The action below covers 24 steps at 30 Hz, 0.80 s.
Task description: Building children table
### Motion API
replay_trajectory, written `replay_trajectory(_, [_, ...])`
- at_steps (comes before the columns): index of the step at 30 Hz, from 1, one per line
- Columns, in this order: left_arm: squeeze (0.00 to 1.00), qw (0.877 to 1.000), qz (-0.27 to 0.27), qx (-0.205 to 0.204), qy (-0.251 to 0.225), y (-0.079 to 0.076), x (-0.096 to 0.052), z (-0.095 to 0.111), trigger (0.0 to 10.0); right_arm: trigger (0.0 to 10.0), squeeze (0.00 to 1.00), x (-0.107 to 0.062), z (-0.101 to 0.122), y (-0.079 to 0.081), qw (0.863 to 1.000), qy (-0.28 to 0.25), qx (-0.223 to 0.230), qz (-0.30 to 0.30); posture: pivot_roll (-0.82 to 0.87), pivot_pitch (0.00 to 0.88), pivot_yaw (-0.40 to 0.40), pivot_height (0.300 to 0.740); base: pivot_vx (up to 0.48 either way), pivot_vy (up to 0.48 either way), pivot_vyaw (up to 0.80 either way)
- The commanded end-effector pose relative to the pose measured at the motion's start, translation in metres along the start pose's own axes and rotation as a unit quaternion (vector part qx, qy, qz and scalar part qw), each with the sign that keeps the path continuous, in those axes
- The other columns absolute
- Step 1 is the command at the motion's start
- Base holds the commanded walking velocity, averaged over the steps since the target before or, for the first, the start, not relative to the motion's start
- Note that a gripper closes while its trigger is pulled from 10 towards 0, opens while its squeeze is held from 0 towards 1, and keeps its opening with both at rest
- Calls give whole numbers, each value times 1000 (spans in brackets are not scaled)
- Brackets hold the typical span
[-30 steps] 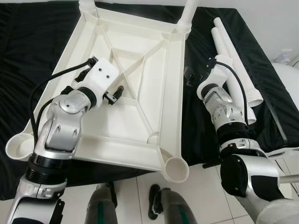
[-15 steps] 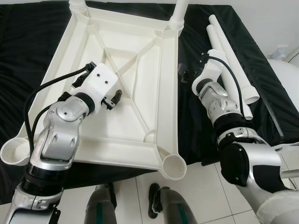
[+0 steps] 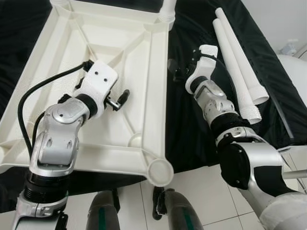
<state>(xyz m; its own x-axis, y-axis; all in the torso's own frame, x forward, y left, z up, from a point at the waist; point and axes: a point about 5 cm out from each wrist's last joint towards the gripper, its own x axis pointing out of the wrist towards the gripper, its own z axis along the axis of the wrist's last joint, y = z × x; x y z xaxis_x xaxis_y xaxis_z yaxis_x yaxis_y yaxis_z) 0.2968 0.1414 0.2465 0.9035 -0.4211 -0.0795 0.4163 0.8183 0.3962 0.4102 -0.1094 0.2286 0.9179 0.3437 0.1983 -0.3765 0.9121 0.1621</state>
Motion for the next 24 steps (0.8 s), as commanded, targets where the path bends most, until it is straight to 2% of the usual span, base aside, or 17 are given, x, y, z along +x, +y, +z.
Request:
replay_trajectory(1, [0, 999, 49, -13, 7, 7, 0, -3, 10000, 10000, 0, -3, 0, -3, 1000, -9, -11, 2, 88, 260, -76, 740, 0, 0, 0])
replay_trajectory(4, [0, 996, 78, -39, 3, 15, 5, -3, 10000, 10000, 0, -16, 8, -25, 998, -42, -41, -30, 71, 246, -72, 740, 0, 0, 0])
replay_trajectory(5, [0, 996, 78, -39, 3, 15, 5, -3, 10000, 10000, 0, -16, 8, -25, 998, -42, -41, -30, 71, 246, -72, 740, 0, 0, 0])
replay_trajectory(7, [0, 995, 87, -46, 0, 16, 8, -3, 10000, 10000, 0, -25, 14, -38, 995, -59, -56, -50, 65, 238, -68, 740, 0, 0, 0])
replay_trajectory(10, [0, 995, 87, -57, 1, 16, 10, -4, 10000, 10000, 0, -32, 19, -46, 993, -76, -72, -58, 63, 231, -65, 740, 0, 0, 0])
replay_trajectory(11, [0, 995, 82, -48, -2, 17, 11, -4, 10000, 10000, 0, -39, 24, -51, 990, -92, -84, -69, 60, 223, -63, 740, 0, 0, 0])
replay_trajectory(21, [0, 999, 50, -15, 1, 15, 9, -7, 10000, 10000, 0, -53, 37, -55, 983, -145, -80, -81, 65, 181, -60, 740, 0, 0, 0])
replay_trajectory(24, [0, 1000, 23, 9, 4, 12, 8, -11, 10000, 10000, 0, -60, 39, -53, 981, -153, -85, -82, 64, 160, -59, 740, 0, 0, 0])
